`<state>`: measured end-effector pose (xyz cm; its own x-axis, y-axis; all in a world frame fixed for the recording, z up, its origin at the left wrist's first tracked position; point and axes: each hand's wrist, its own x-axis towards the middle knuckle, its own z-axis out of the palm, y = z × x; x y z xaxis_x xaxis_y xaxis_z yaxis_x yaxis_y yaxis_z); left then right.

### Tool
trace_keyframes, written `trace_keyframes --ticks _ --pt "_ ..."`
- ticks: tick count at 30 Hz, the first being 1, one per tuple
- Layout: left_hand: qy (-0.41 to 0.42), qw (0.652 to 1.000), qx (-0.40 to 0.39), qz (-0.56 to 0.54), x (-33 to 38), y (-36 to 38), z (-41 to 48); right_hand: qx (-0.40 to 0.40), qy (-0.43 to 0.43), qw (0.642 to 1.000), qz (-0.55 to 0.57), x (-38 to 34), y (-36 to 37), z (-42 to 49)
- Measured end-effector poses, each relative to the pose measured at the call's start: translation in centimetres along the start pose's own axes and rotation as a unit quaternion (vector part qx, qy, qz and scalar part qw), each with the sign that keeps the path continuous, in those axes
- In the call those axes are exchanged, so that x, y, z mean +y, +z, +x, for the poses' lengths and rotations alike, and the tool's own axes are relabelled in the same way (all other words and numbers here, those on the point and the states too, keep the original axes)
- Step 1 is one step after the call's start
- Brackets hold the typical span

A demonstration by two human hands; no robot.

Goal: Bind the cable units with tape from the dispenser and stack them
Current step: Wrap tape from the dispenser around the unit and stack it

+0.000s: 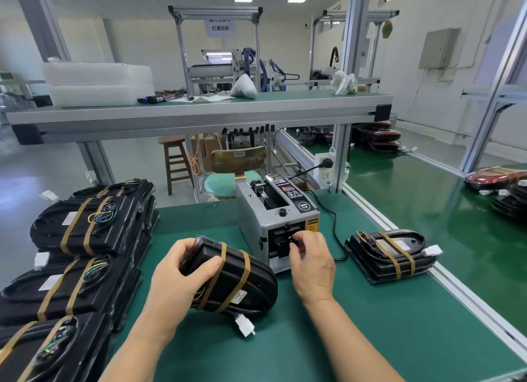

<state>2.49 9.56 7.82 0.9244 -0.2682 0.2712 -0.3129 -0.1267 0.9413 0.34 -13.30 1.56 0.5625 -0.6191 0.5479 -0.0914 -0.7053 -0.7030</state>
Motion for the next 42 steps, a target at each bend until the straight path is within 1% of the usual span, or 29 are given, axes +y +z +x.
trace_keyframes --ticks 3,8,13,16,20,22,24,30,35,38,40,42 --pt "-0.006 1.000 0.006 -0.024 -0.3 -0.1 -0.2 0.012 -0.007 1.000 0.002 0.2 0.2 0.1" --pt "-0.034 0.993 0.010 -0.110 -1.5 0.7 -0.8 0.029 0.000 0.999 0.039 0.3 -0.1 0.3" --pt "-0.071 0.983 -0.010 -0.168 -2.7 2.3 -1.7 0.046 0.040 0.995 0.084 0.7 -1.4 0.1" --pt "-0.090 0.975 0.000 -0.201 -3.1 2.9 -2.0 0.008 0.019 0.997 0.068 1.0 -2.0 0.4" --pt "-0.098 0.972 0.013 -0.214 -3.2 2.8 -2.3 -0.094 -0.030 0.995 -0.013 1.2 -2.3 1.7" --pt "-0.099 0.970 0.025 -0.219 -3.2 2.3 -2.3 -0.117 -0.056 0.990 -0.056 1.3 -2.0 1.8" --pt "-0.104 0.967 0.039 -0.227 -3.4 1.7 -2.2 -0.112 -0.065 0.989 -0.070 1.5 -1.6 1.5" --pt "-0.107 0.965 0.036 -0.238 -3.8 0.7 -2.2 -0.027 -0.057 0.998 -0.024 1.2 -0.8 1.0" --pt "-0.104 0.964 0.029 -0.241 -4.1 1.2 -1.9 -0.024 -0.071 0.997 -0.025 1.0 -1.2 1.3" --pt "-0.104 0.964 0.026 -0.245 -4.1 1.8 -1.8 -0.024 -0.063 0.998 -0.013 1.1 -2.0 1.1" --pt "-0.104 0.963 0.021 -0.246 -4.0 2.2 -1.9 -0.031 -0.044 0.998 0.021 1.1 -3.0 0.9" --pt "-0.101 0.964 0.013 -0.247 -4.0 2.5 -1.9 -0.048 -0.009 0.995 0.087 0.7 -4.1 0.7"
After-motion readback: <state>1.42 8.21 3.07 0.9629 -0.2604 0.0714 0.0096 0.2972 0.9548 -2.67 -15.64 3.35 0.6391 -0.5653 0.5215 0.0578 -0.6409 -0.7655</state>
